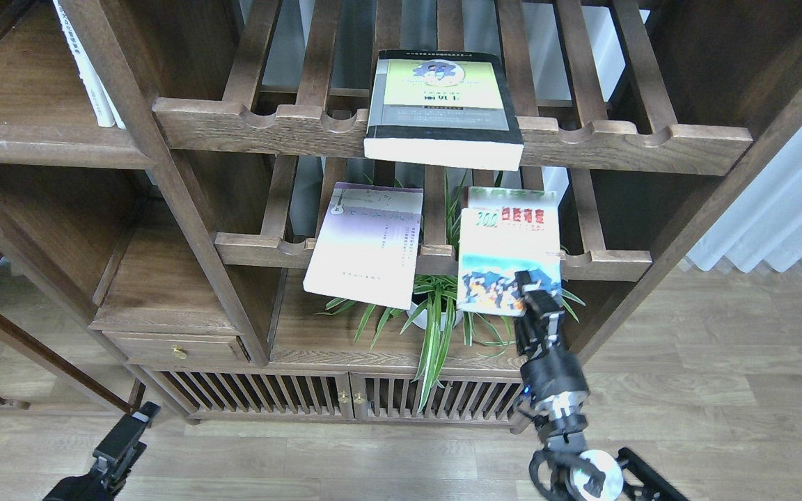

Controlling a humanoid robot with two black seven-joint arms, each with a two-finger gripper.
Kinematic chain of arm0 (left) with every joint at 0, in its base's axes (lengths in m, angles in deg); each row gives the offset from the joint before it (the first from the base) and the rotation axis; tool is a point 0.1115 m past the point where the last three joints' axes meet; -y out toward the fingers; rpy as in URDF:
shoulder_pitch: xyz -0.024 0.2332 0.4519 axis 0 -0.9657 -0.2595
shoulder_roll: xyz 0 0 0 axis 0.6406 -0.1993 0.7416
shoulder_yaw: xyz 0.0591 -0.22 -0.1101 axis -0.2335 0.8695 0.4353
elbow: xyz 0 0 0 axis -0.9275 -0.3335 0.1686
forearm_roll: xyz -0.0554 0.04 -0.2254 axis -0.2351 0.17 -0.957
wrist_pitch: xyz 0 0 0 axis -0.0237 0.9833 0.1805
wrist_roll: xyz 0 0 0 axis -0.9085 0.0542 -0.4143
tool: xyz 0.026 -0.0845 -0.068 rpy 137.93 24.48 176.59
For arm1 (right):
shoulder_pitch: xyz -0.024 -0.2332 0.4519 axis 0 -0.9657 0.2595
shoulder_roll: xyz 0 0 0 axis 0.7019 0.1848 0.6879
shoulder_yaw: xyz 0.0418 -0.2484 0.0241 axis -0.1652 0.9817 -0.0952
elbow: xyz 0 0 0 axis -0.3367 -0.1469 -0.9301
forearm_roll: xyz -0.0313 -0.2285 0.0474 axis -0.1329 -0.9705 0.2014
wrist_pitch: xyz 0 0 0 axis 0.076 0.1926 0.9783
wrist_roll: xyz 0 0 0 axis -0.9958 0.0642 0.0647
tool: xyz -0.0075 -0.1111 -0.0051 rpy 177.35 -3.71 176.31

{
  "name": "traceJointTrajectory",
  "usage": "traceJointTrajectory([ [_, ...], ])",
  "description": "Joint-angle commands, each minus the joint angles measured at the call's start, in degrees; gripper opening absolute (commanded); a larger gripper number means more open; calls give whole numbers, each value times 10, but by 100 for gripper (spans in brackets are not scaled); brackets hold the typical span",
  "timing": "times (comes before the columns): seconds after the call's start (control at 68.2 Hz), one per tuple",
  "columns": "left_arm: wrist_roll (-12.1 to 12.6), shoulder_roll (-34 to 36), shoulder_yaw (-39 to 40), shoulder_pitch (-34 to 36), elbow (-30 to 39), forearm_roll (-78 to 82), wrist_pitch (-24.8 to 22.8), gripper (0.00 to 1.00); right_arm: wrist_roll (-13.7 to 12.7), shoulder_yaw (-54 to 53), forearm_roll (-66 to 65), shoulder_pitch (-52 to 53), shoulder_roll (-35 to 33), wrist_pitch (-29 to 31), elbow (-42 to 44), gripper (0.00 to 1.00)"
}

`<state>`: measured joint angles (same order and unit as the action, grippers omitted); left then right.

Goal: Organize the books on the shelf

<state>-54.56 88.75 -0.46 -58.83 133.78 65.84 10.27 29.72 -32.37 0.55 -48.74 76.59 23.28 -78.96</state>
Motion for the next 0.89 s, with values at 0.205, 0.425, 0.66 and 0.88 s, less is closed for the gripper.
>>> traceJointTrajectory([
  [0.205, 10, 32, -53, -7, -10, 10, 0, 100, -4, 50, -27, -80, 0, -1, -10, 3],
  [0.425, 5, 19, -68, -8, -28, 4, 0, 100, -6, 84, -29, -109, 0, -1, -7, 3],
  [0.66, 6, 4, -94, -9, -25, 3, 0, 100, -47, 122, -34, -131, 0, -1, -1, 3],
  [0.88, 2, -8, -160, -9, 22, -36, 0, 100, -133, 144, -38, -119, 0, -1, 47, 4],
])
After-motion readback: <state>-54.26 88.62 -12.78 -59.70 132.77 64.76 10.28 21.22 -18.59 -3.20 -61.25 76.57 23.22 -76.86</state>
